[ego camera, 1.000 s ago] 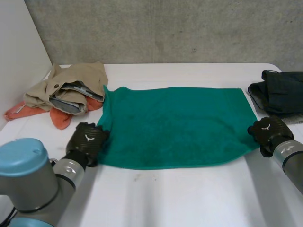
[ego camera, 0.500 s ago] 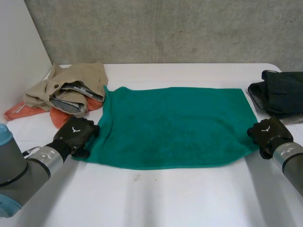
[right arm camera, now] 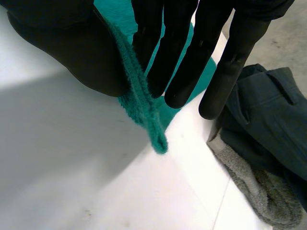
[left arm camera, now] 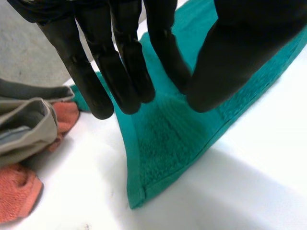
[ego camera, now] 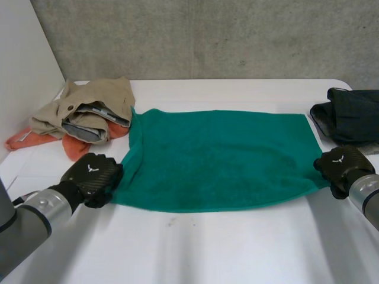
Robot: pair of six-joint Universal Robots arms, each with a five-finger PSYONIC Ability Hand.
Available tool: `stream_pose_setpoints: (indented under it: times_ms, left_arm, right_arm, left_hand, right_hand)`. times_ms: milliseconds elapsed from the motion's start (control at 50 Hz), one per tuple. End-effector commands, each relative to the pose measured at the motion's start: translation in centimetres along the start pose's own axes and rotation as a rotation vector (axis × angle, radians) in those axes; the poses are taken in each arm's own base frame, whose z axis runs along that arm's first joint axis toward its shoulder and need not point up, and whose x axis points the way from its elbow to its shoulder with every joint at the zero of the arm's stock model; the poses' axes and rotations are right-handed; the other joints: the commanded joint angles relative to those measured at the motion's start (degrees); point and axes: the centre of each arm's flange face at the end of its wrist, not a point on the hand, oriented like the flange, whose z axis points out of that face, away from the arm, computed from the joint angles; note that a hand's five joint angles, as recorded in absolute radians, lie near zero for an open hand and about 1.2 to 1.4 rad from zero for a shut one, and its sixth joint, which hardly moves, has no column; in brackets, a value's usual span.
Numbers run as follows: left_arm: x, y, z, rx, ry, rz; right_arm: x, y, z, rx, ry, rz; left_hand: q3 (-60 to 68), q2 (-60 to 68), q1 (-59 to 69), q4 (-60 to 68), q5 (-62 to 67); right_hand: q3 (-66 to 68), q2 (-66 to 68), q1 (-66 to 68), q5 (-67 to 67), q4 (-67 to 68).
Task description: Fold the laundry.
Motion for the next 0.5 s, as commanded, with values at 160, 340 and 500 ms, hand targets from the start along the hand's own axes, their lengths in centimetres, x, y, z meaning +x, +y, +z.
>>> stream_pose_setpoints:
  times_ms: [160, 340, 500]
  left_arm:
    - [1.0, 1.7, 1.4, -0.004, 0.031, 0.008]
    - [0.6, 3.2, 3.9, -0.025, 0.040, 0.000]
    - [-0.2, 2.0, 3.3, -0.026, -0.034, 0.017]
  right_arm:
    - [-0.9, 0.3, -0.3, -0.020, -0.042, 0.005]
    - [-0.7, 0.5, -0.1, -0.017, -0.028, 0.006]
    - [-0.6, 0.4, -0.4, -0.028, -0.026, 0.001]
  left_hand:
    - [-16.4, -15.3, -14.0, -16.4, -15.6]
    - [-1.5, -0.3, 0.9, -1.5, -0.6]
    - [24.6, 25.8, 27.0, 24.6, 25.4]
  right_hand:
    - [11.3, 12.0, 14.8, 11.5, 11.2]
    - [11.3, 12.0, 14.8, 11.5, 11.2]
    - [11.3, 12.0, 14.8, 11.5, 11.2]
